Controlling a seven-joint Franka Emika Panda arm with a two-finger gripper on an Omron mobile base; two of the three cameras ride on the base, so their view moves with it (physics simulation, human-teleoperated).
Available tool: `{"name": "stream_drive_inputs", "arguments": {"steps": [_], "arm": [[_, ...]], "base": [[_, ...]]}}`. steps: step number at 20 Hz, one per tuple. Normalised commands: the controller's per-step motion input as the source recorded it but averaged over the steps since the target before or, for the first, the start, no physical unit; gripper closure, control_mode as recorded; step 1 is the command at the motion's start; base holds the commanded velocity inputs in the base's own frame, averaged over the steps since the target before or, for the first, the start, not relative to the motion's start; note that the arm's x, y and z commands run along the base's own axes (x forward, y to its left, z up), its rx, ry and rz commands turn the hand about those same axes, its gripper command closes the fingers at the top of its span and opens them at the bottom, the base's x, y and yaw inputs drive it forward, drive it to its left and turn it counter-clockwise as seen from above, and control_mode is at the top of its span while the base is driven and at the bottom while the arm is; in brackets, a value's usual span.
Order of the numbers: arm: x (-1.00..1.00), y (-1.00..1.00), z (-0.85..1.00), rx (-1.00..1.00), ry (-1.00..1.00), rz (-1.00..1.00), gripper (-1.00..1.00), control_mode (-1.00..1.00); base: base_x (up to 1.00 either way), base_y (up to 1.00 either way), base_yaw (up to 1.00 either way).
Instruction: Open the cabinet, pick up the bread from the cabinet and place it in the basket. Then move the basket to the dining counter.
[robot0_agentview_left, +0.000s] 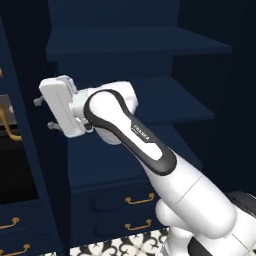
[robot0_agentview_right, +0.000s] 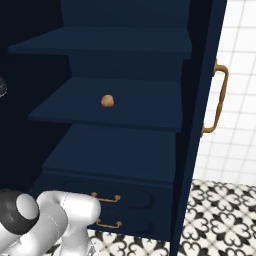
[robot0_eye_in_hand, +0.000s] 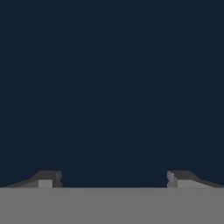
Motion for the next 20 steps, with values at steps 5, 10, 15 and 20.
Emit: {"name": "stream_drive_inputs", "arguments": {"steps": [5,10,15,20], "arm": [[0.21,-0.36,-0.04,-0.38,-0.05,0.0,-1.0,-1.0],[-0.04,-1.0,-0.04,-0.3,-0.19,0.0,-1.0,-1.0],[-0.01,-1.0,-0.25,-0.31,-0.17,0.0,-1.0,-1.0],[0.18,-1.0,-0.01,-0.24,-0.03,-0.01,-1.0,-1.0]], "base": [[0.0,0.0,0.0],[0.0,0.0,0.0],[0.0,0.0,0.0],[0.0,0.0,0.0]]}}
